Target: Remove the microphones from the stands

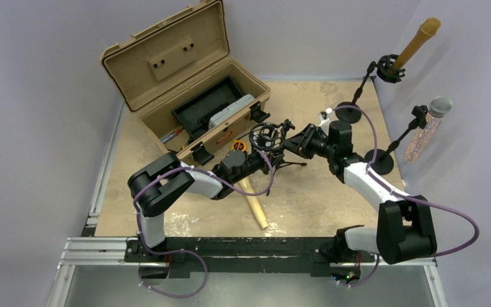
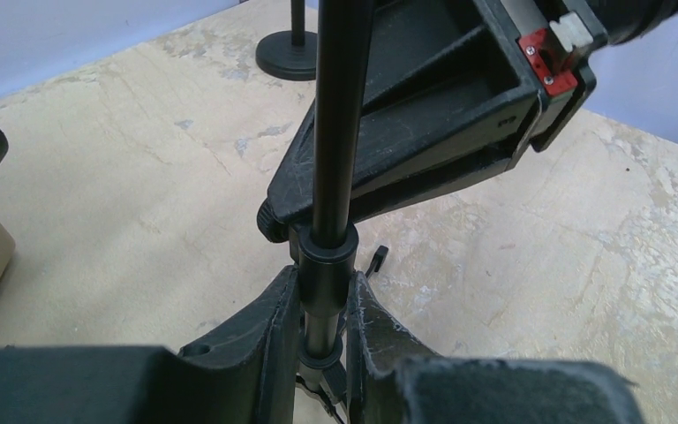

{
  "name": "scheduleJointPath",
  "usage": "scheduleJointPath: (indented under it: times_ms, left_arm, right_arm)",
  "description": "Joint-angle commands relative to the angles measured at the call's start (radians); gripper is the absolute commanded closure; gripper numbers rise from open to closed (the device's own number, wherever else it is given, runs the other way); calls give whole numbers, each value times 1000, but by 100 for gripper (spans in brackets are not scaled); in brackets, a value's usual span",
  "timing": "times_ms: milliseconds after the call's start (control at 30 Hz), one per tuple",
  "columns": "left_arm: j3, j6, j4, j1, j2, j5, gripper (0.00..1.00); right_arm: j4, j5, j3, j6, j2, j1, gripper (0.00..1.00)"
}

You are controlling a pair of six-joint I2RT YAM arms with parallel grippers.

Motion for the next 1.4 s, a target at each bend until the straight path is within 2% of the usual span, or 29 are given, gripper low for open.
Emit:
scheduleJointPath:
  times_ms: [0, 200, 267, 433, 567, 600, 633, 700, 733, 833, 967, 1067, 1133, 1367]
  left_arm:
    - [-18, -41, -78, 6, 19, -4, 100]
    - [-25, -58, -71, 11, 25, -3, 100]
    - [-24, -63, -72, 11, 25, 1, 100]
    - [-14, -77, -76, 12, 32, 14, 100]
    - [-12, -73, -89, 12, 24, 14, 100]
    - [-14, -69, -92, 13, 21, 13, 100]
    - [-14, -65, -96, 12, 19, 13, 100]
    - [-11, -60, -117, 11, 10, 7, 100]
    - [-12, -57, -125, 10, 4, 5, 100]
    - [-22, -53, -138, 8, -14, -14, 90]
    - [-35, -76, -155, 5, -51, -22, 66]
    - [-43, -94, -170, -6, -85, -19, 53]
    - [-50, -101, -183, -17, -108, -25, 47]
    - [-108, -168, -176, -29, -189, -38, 40]
  right_arm:
    - [295, -277, -156, -22, -22, 48, 100]
    - [866, -414, -341, 4, 35, 48, 100]
    - [1106, -449, -409, 44, 54, 48, 100]
    - [1475, -482, -491, 123, 159, 35, 100]
    - [1538, -490, -504, 129, 212, 24, 100]
    - [1532, -501, -502, 125, 218, 12, 100]
    - [1494, -510, -495, 112, 217, 0, 96]
    - [1298, -499, -462, 31, 179, -25, 70]
    - [1197, -481, -443, -25, 141, -30, 62]
    - [859, -396, -360, -206, 5, -36, 47]
    - [575, -268, -252, -337, -120, -60, 41]
    - [399, -133, -178, -408, -150, -61, 39]
    - [318, -74, -142, -440, -161, -61, 39]
    - [271, 3, -112, -447, -210, -62, 38]
